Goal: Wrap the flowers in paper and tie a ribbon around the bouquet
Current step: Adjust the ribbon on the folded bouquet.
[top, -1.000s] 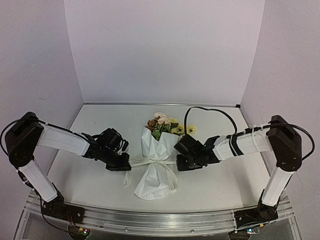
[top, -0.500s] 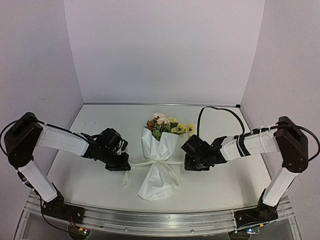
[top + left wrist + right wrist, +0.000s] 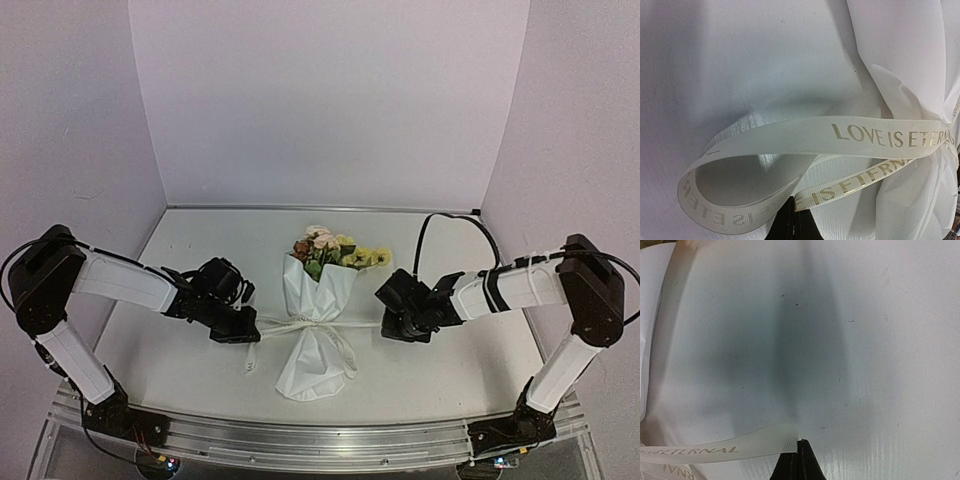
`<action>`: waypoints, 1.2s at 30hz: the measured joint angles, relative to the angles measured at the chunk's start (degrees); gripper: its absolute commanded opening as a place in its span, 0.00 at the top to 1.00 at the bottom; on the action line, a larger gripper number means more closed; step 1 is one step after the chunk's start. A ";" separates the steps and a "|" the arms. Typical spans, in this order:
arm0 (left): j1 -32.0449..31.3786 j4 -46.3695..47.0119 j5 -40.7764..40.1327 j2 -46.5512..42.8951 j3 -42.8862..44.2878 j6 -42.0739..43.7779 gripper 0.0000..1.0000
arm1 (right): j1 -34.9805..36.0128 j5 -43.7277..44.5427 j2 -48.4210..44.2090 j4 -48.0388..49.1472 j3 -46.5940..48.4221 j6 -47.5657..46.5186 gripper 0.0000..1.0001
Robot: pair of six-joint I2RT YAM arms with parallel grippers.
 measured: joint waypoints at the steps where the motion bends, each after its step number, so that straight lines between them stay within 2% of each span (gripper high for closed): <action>1: 0.03 0.01 -0.02 -0.01 0.00 0.00 1.00 | -0.02 0.01 -0.18 0.01 0.00 0.07 1.00; 29: 1.01 1.02 0.00 -3.54 -3.23 -1.36 0.99 | -0.67 -0.06 -0.54 0.09 -1.50 0.48 0.99; 30: 1.02 1.05 0.00 -3.87 -3.41 -1.35 0.95 | -0.65 -0.12 -0.54 0.07 -1.58 0.46 0.97; 31: 1.02 1.00 0.00 -4.18 -3.52 -1.33 0.83 | -0.65 -0.22 -0.54 0.02 -1.62 0.42 0.89; 33: 1.05 0.72 0.05 -4.86 -3.67 -1.09 0.63 | -0.70 -0.86 -0.66 -0.11 -1.62 0.06 0.69; 34: 1.15 0.41 0.09 -5.30 -3.69 -1.05 0.54 | -0.83 -1.28 -0.84 -0.42 -1.62 -0.43 0.56; 35: 1.23 0.13 0.09 -5.77 -3.69 -0.77 0.47 | -0.90 -1.75 -1.09 -0.73 -1.62 -0.78 0.44; 36: 1.32 -0.21 0.11 -6.40 -3.68 -0.49 0.43 | -0.91 -2.27 -1.50 -1.06 -1.62 -1.13 0.37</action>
